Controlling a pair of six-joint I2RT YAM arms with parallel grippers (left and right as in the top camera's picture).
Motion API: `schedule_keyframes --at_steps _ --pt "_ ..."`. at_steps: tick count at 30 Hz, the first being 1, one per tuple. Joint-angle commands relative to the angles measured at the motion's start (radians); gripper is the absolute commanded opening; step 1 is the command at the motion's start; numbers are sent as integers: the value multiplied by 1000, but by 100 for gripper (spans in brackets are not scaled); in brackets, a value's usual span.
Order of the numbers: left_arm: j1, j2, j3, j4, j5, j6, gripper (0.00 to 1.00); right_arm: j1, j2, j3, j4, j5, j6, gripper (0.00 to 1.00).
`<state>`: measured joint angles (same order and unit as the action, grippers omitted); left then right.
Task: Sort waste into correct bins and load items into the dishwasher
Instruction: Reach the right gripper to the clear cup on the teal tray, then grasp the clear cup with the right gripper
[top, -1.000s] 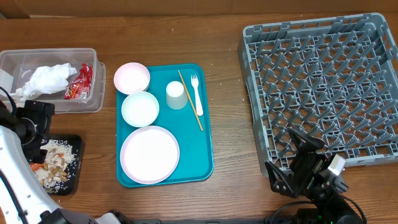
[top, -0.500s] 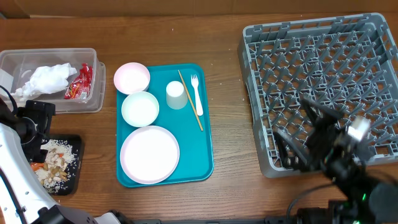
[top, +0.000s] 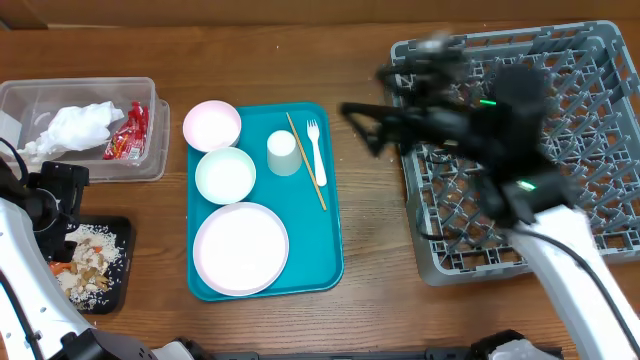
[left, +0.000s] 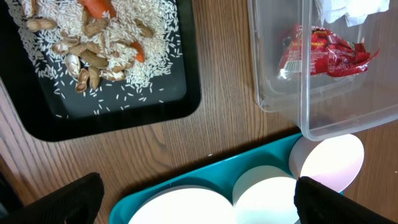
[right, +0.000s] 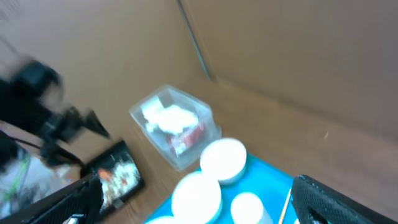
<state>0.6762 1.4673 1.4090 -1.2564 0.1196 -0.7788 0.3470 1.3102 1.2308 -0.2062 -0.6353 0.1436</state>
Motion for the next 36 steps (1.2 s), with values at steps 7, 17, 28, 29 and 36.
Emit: schedule_keyframes --at_steps 7,17,28,29,36 --pt "2 4 8 1 -7 8 100 241 319 50 36 459 -147 100" --pt "2 4 8 1 -7 8 100 259 579 50 215 475 -144 100" --pt "2 4 8 1 -7 8 100 333 652 50 291 566 -144 100" --pt "2 4 8 1 -7 8 100 334 656 50 293 568 -144 100" --pt "2 4 8 1 -7 8 100 335 713 50 319 641 -144 100"
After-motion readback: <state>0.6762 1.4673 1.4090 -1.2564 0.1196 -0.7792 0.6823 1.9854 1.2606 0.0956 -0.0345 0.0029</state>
